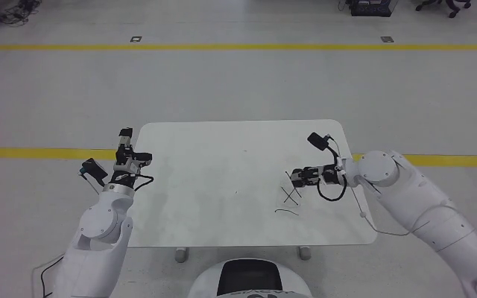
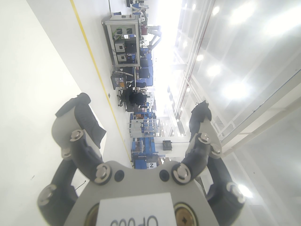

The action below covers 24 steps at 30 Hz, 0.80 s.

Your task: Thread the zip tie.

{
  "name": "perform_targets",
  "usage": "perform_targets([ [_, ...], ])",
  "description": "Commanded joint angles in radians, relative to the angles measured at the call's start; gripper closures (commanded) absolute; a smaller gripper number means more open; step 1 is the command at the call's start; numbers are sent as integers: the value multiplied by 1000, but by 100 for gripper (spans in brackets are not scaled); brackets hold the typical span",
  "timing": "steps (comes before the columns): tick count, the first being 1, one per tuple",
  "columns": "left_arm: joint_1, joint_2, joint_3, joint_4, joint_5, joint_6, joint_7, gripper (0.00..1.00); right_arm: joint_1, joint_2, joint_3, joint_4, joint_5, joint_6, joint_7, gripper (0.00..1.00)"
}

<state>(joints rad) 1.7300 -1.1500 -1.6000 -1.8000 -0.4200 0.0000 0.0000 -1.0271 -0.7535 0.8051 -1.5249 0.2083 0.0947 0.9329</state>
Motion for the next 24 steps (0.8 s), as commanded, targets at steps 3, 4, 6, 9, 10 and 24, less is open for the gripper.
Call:
perform_targets([
  [3,0,0,0,0,0,0,0,0,-1,0,0,0,-1,1,-1,100],
  [4,0,0,0,0,0,0,0,0,-1,0,0,0,-1,1,-1,100],
  [6,0,0,0,0,0,0,0,0,-1,0,0,0,-1,1,-1,100],
  [9,-1,4,5,-28,105,-24,-16,0,-11,-2,2,0,4,5,-22,100],
  [10,9,6,13,-50,173,-50,-29,0,-16,-2,5,-1,7,11,-31,100],
  [24,93,12,125,-159,652,-146,-38,0,-26,-10,45,-9,53,134,-86,100],
])
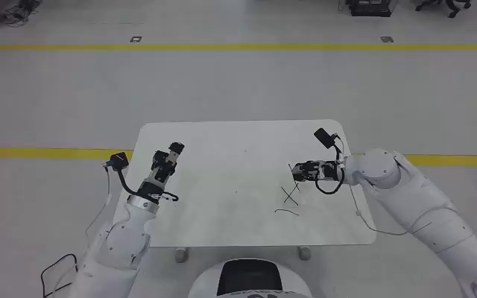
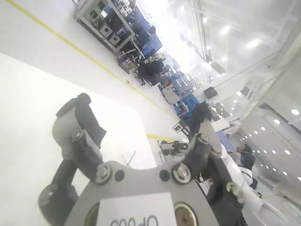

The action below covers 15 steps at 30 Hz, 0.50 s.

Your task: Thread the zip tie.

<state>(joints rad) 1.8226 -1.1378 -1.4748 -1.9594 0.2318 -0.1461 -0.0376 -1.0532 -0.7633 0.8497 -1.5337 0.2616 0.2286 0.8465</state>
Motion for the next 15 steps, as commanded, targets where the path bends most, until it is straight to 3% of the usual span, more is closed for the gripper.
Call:
perform_targets([
  [1,-2,0,0,0,9,0,0,0,0,0,0,0,0,0,0,100],
  [5,-18,4,51,-14,285,-27,5,0,-11,-4,8,-9,3,44,-28,100],
  [8,-29,6,93,-15,486,-9,17,0,-3,-9,14,-30,5,111,-47,100],
  [9,-32,5,119,-12,565,7,21,0,-1,-11,13,-26,6,111,-54,100],
  [12,-47,3,175,-1,706,38,29,0,10,-18,1,-7,27,111,-69,100],
  [15,-55,3,204,6,770,17,41,0,17,-20,-8,-6,26,111,-68,100],
])
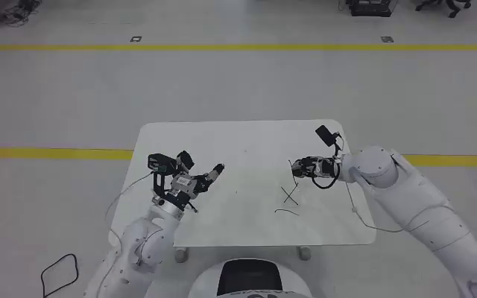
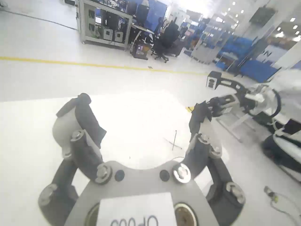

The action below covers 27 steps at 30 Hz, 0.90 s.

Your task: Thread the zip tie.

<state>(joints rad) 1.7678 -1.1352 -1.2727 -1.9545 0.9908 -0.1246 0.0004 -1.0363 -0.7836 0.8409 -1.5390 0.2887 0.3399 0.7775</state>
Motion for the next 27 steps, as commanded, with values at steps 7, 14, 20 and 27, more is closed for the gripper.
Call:
perform_targets([
  [7,-11,2,12,-1,82,-12,-12,0,-6,-1,-1,-4,-7,-3,-13,100],
  [14,-60,-3,158,-2,424,33,-58,0,2,-12,-10,15,-7,0,-61,100],
  [20,-105,-16,260,37,554,89,-75,0,26,-18,-42,50,15,0,-71,100],
  [27,-107,-16,260,38,561,87,-76,0,22,-19,-42,48,13,-4,-80,100],
])
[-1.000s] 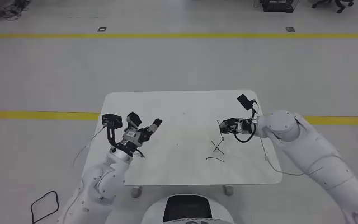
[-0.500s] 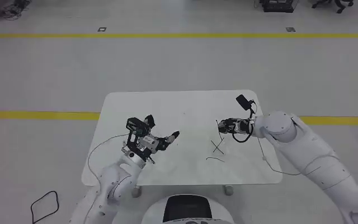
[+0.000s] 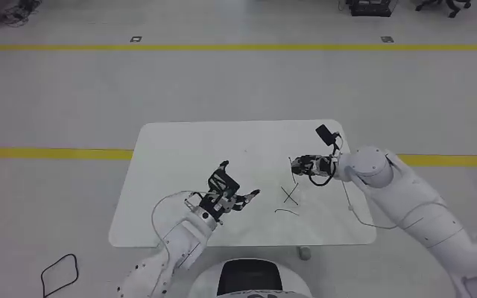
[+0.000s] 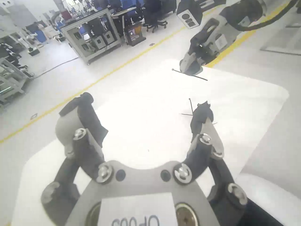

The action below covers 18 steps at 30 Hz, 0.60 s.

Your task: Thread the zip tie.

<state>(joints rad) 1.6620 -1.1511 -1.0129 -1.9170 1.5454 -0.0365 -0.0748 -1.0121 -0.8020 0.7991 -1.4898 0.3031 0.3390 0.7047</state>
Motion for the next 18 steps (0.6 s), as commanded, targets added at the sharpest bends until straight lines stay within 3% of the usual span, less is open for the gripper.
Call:
perform_targets([
  [1,-20,4,15,3,25,-27,-16,0,-8,-2,0,-8,-8,1,-21,100],
  [3,-70,19,48,5,25,-54,-46,0,-10,-5,2,-8,-13,1,-35,100],
  [4,-116,34,83,10,25,-61,-83,0,-10,-7,2,-6,-14,1,-48,100],
  [7,-227,73,205,25,25,-28,-154,0,-7,-12,-5,-3,-7,1,-71,100],
  [10,-378,117,385,57,25,50,-209,0,-1,-16,-17,3,14,1,-99,100],
  [11,-439,131,465,74,25,96,-224,0,-1,-18,-23,10,33,1,-112,100],
  [15,-605,158,716,117,25,255,-230,0,13,-23,-52,20,91,1,-144,100],
  [18,-613,160,731,120,25,272,-229,0,13,-23,-52,20,91,1,-144,100],
])
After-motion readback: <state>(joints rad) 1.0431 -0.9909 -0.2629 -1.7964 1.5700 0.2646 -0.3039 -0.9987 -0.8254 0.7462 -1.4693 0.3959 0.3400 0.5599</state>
